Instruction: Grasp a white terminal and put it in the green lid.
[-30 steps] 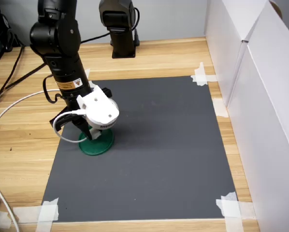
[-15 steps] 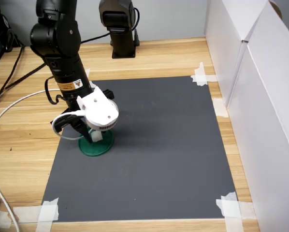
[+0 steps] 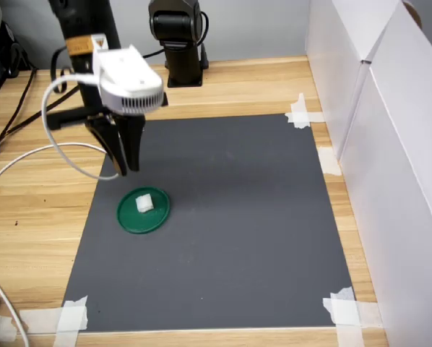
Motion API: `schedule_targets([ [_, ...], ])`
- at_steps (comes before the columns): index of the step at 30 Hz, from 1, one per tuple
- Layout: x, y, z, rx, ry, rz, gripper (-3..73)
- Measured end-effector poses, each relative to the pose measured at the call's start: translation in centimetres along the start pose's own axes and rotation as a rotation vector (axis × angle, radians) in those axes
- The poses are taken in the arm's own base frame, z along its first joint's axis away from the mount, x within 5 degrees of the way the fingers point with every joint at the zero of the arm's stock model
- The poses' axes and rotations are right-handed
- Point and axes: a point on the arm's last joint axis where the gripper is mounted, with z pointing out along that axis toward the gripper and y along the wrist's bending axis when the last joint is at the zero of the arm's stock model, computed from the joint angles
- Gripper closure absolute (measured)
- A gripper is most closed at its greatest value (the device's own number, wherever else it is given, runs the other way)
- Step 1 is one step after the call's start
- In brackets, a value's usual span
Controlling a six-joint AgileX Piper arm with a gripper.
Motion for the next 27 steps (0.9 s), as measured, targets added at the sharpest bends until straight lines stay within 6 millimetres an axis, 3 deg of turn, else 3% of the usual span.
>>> schedule_targets([
  [2,-0.4,0.4,-2.3,0.055,-0.064,0.024,68.7],
  [7,-0.9,1.8,-7.7,0.157,-0.229,0.13,70.9],
  [16,-1.0,3.9,-16.3,0.284,-0.561,0.526,70.9],
  [22,1.1,6.4,-19.4,0.32,-0.658,0.656,71.0],
  [27,4.4,9.2,-19.3,0.369,-0.688,0.685,71.0],
])
